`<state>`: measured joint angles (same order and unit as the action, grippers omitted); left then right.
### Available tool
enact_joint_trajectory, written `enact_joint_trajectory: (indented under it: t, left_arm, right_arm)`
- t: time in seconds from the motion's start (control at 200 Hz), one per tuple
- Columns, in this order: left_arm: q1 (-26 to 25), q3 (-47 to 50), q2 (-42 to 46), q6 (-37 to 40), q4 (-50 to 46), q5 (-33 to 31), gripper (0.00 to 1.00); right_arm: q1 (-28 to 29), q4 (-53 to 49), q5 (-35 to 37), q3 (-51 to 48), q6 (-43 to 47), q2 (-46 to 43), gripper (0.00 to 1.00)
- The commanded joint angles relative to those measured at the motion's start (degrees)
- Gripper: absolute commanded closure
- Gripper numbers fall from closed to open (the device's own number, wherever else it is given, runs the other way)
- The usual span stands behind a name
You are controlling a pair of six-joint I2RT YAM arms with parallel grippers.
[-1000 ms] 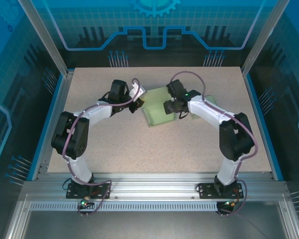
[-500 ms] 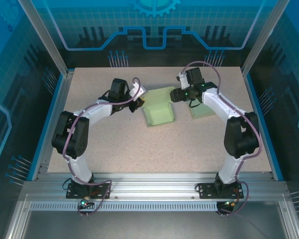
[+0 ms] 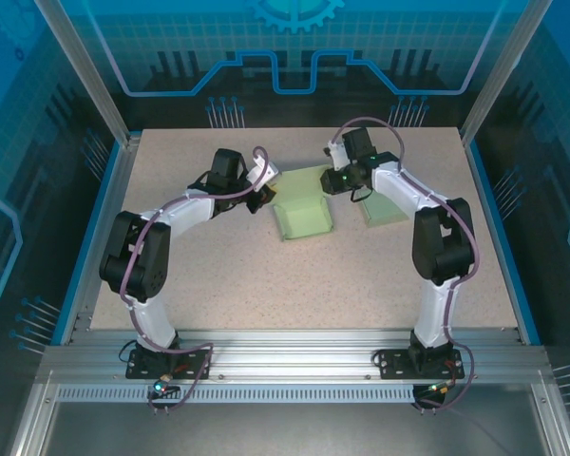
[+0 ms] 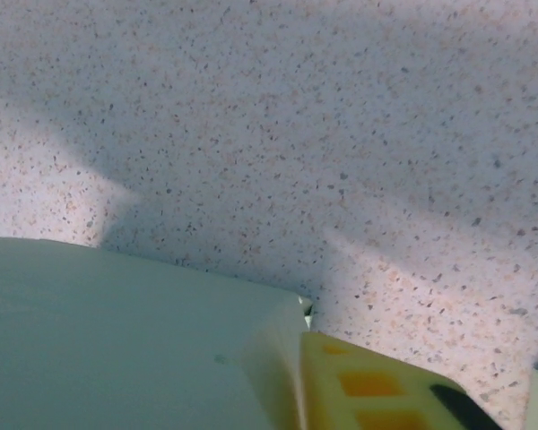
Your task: Fold the paper box
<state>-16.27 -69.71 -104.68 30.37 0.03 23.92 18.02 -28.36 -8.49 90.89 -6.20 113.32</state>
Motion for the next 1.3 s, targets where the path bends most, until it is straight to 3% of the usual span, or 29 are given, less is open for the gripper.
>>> enact_joint_trajectory:
  t: [0.0, 0.03, 0.095, 0.2, 0.23, 0.27, 0.58, 0.915, 1.036, 1.166, 1.251, 1.296]
  left_arm:
    - [0.4, -2.1, -0.8, -1.5, -0.3, 1.5, 0.82]
    - [0.3, -2.3, -0.7, -2.3, -0.3, 1.0, 0.75]
    - [0.4, -2.5, -0.1, -4.8, -0.1, -1.5, 0.6]
    - [0.4, -1.3, 2.0, -9.6, 1.9, -8.0, 0.57]
    - [0.4, -0.9, 2.8, -10.6, 2.0, -10.0, 0.49]
    - [0.4, -0.6, 3.8, -11.8, 1.7, -12.5, 0.46]
    - [0.7, 1.0, 6.4, -12.4, -1.5, -16.6, 0.49]
    - [0.7, 0.1, 4.8, -14.7, -3.1, -10.4, 0.51]
    - [0.7, 1.1, 3.7, -16.1, -1.8, -11.0, 0.51]
    - [0.6, 0.3, 1.5, -18.6, -1.5, -9.6, 0.55]
    - [0.4, -0.2, 0.5, -20.1, -0.8, -9.7, 0.62]
    - [0.1, -1.0, 0.0, -20.8, -1.6, -10.4, 0.71]
  right_arm:
    - [1.7, 0.7, 1.5, 0.8, 0.2, 0.2, 0.96]
    - [2.1, 0.9, 3.0, 0.5, 0.1, -0.1, 1.0]
    - [2.8, 1.7, 6.2, -0.3, 0.4, -0.7, 1.0]
    - [3.6, 2.7, 9.6, -1.4, 1.5, -1.5, 1.0]
    - [3.7, 2.7, 10.1, -1.4, 1.9, -1.6, 1.0]
    - [3.9, 2.7, 10.7, -1.4, 2.5, -1.8, 1.0]
    - [5.1, 2.0, 13.0, -0.7, 4.7, -2.3, 1.0]
    - [5.5, 2.1, 13.8, -0.7, 4.4, -2.1, 1.0]
    - [5.6, 2.2, 13.9, -0.6, 4.4, -2.0, 1.0]
    - [5.6, 2.2, 14.0, -0.7, 4.2, -1.9, 1.0]
    - [5.7, 2.2, 13.9, -0.8, 3.5, -1.8, 1.0]
    - [5.7, 2.3, 13.9, -1.0, 3.1, -1.8, 1.0]
